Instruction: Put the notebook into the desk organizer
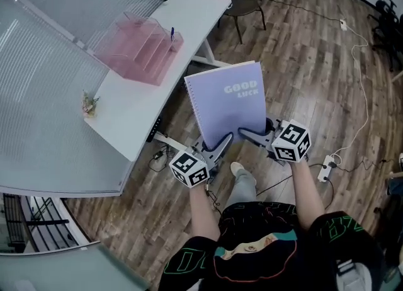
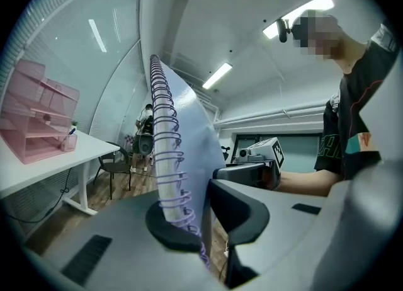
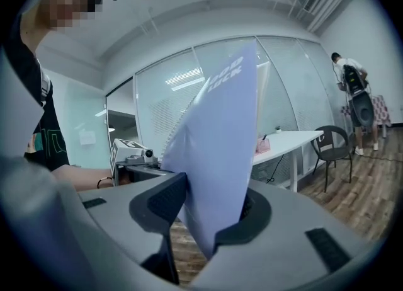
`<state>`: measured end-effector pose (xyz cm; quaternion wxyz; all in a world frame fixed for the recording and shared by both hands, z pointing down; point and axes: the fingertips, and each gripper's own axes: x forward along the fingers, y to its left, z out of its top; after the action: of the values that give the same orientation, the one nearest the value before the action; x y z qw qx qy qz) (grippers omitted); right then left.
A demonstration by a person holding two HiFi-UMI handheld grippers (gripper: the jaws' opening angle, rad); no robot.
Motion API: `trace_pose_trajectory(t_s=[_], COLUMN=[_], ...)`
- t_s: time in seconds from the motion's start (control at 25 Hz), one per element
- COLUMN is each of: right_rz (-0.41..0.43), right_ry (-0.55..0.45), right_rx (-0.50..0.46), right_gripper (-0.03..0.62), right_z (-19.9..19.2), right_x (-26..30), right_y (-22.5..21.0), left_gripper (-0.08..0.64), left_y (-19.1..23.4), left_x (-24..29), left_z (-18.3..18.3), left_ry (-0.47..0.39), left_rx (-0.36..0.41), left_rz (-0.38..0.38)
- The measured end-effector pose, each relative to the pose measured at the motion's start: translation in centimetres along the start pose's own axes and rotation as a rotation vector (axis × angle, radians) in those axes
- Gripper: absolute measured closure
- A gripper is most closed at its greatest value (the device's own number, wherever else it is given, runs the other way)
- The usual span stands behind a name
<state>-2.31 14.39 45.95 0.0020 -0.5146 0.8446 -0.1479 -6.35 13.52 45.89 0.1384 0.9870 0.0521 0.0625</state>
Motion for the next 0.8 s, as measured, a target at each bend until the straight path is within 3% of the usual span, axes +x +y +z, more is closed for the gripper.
trace_pose_trajectory(t_s=[0.4, 0.64, 0.8], right_rz=[0.071, 0.164, 0.274], right_ry=[0.039, 0.067, 0.121], right_rx=[0.029, 0.017, 0.002], right_gripper=[0.445, 0.445, 0.445], right_z=[4.7, 4.8, 6.1], right_x=[13.9, 16.3, 21.7], right_y=[-11.9, -14.5, -17.6], left_gripper=[0.514, 0.514, 0.514], left_y=[17.8, 20.8, 26.5], left_x=[2.3, 3.2, 2.9], left_z=[4.8, 4.9, 6.0], left_ry=[0.009, -0.019, -0.061], left_rx=[-0.069, -0.077, -0.123], left_rz=[0.079, 0.166, 0.281])
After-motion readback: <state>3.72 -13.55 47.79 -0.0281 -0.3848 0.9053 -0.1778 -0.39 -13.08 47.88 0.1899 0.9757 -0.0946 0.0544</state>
